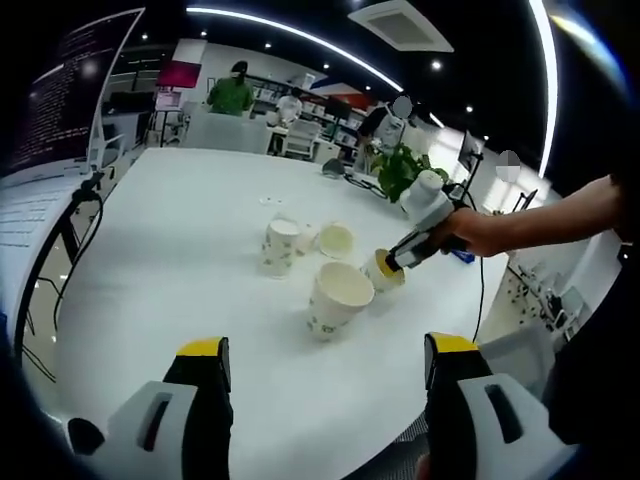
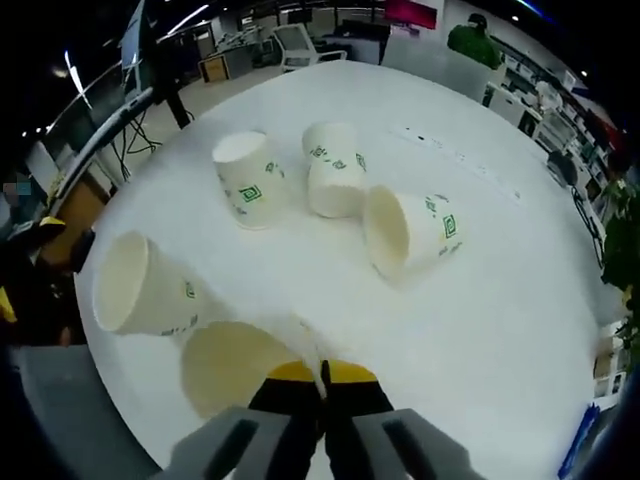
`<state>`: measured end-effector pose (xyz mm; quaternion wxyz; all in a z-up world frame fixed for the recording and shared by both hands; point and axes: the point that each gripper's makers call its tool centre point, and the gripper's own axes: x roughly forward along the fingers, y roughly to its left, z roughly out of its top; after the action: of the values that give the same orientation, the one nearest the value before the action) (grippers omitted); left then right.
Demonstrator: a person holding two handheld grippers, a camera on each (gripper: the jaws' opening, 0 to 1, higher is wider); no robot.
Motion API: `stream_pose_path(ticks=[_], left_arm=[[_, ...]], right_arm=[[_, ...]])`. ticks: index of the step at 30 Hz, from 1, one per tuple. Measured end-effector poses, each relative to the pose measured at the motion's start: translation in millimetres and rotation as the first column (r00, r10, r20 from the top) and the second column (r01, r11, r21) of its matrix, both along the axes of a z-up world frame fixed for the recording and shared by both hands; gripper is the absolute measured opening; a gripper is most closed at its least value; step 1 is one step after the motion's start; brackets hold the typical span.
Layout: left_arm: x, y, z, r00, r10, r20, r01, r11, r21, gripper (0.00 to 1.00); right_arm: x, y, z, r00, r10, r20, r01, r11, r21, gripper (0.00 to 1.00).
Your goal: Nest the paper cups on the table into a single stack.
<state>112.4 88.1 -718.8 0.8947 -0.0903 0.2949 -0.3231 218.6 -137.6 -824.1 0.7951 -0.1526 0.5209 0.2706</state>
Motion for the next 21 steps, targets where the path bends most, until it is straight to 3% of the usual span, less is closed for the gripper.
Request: stream_pose_path(ticks=[2,3,6,10,14,16,18,21], left_arm=[[0.7,-2,0.0,1.000,-0.004,0.004,0.004,1.000,0.003,0.78],[1.0,-2,0.1,1.000,-0.005,0.005,0.005,1.000,0.003,0.79],[1.2,-2,-0.2,1.000,-0.009,0.008,0.009,1.000,0.006,0.79],[0.2,-3,0.8,1.000,-0.009,0.012,0.009,1.000,0.007,0.79],[0.3,-3,0.2,1.000,-0.013,0.014,0.013,1.000,0.012,0.80],[0.3,-4,0.4,1.000,-0.016,0.015,0.016,1.000,0.016,0.80],[-0.9,-5,0.9,1.000,-0.019,0.016,0.019,1.000,0.020,0.80],[-2.6,-7,1.5,1.000,-0.022,0.017,0.021,0.999,0.025,0.80]], right_arm=[[3,-2,-3.7,1.000,0.002,-0.003,-0.002,1.000,0.000,0.00],[-8,1,5.6,1.000,0.005,-0.001,-0.005,1.000,0.001,0.00],[-11,0,13.2,1.000,0.020,0.012,-0.020,1.000,-0.005,0.00],[4,-5,11.7,0.999,0.027,0.031,-0.027,1.000,0.001,0.00],[-5,-2,34.6,0.998,0.042,0.053,-0.042,0.999,0.004,0.00],[11,-4,29.8,0.997,0.046,0.058,-0.047,0.999,0.017,0.00],[-3,4,52.3,0.996,0.054,0.070,-0.056,0.998,0.031,0.00],[6,11,59.7,0.992,0.087,0.090,-0.091,0.995,0.038,0.00]])
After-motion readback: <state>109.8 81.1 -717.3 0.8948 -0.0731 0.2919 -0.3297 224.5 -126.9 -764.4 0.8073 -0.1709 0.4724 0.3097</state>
